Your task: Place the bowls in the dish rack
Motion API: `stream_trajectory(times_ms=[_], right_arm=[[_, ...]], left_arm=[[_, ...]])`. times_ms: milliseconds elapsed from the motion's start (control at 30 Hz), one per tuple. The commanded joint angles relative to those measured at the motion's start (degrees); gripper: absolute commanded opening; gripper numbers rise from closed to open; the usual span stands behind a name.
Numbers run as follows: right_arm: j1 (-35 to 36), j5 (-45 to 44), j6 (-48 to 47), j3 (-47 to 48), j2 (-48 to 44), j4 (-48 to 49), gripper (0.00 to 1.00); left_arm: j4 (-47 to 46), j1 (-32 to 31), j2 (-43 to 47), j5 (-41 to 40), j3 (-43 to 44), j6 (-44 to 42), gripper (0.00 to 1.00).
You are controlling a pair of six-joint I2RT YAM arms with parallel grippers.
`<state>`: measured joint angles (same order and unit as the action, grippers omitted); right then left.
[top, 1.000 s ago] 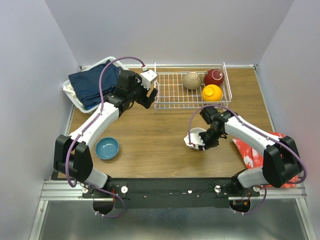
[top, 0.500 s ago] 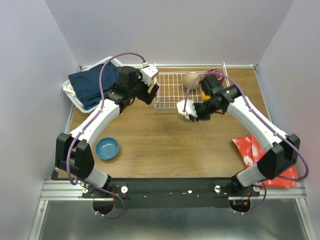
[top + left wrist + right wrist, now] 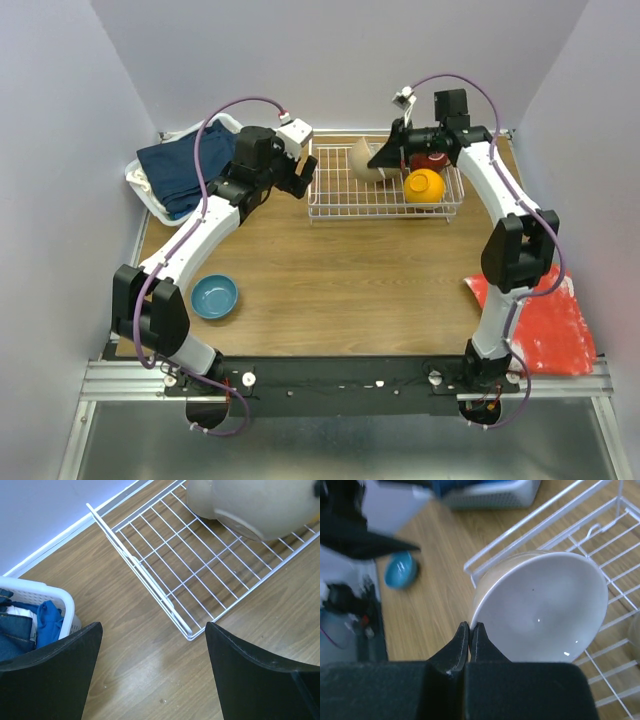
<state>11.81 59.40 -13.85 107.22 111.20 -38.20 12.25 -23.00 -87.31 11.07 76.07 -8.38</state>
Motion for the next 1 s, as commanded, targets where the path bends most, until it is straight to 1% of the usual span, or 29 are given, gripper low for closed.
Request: stream_trajectory(times_ms=[0, 33, 67, 100, 133, 167, 200, 233, 600, 667, 967], right_arm=[[-1.6, 11.3, 39.8, -3.7, 3.2, 43.6, 0.01], [-1.8, 11.4, 44.9, -4.9, 4.3, 49.5, 0.01], [-2.3, 10.7, 56.3, -7.2, 6.2, 55.8, 0.01], [-2.6, 10.1, 62.4, -8.6, 7.4, 68.8, 0.01], [-2.8, 9.8, 72.4, -9.3, 8.7, 74.4, 0.01], [-3.1, 9.1, 73.3, -9.5, 10.9, 76.8, 0.01], [-3.1, 8.7, 71.6, -7.9, 11.5, 73.2, 0.01], [-3.0, 8.5, 69.2, -7.6, 12.0, 72.7, 0.01], [-3.2, 1.3, 65.2, 1.1, 22.4, 65.5, 0.01], [-3.3, 1.0, 64.0, 2.5, 23.7, 64.7, 0.01], [-3.7, -0.8, 62.5, 3.4, 26.8, 63.9, 0.01]], left_arm=[[-2.1, -0.2, -0.5, -2.1, 0.0, 2.0, 0.93], [-2.1, -0.2, -0.6, -1.9, 0.0, 2.1, 0.93], [-2.1, -0.3, -0.7, -1.5, 0.0, 2.5, 0.93], [-2.1, -0.3, -1.0, -1.2, -0.2, 2.8, 0.93], [-1.8, -0.3, -1.2, -0.9, -0.1, 2.9, 0.93], [-1.8, -0.4, -1.5, -0.4, -0.1, 3.0, 0.93], [-1.7, -0.4, -1.7, 0.3, -0.1, 3.2, 0.93], [-1.7, -0.5, -2.1, 0.8, -0.1, 3.2, 0.93], [-0.4, -1.6, -6.8, 0.7, 4.7, 2.2, 0.93], [-0.1, -1.8, -7.1, 0.4, 5.0, 2.1, 0.93], [0.4, -3.3, -8.8, -0.2, 5.7, 1.2, 0.93]])
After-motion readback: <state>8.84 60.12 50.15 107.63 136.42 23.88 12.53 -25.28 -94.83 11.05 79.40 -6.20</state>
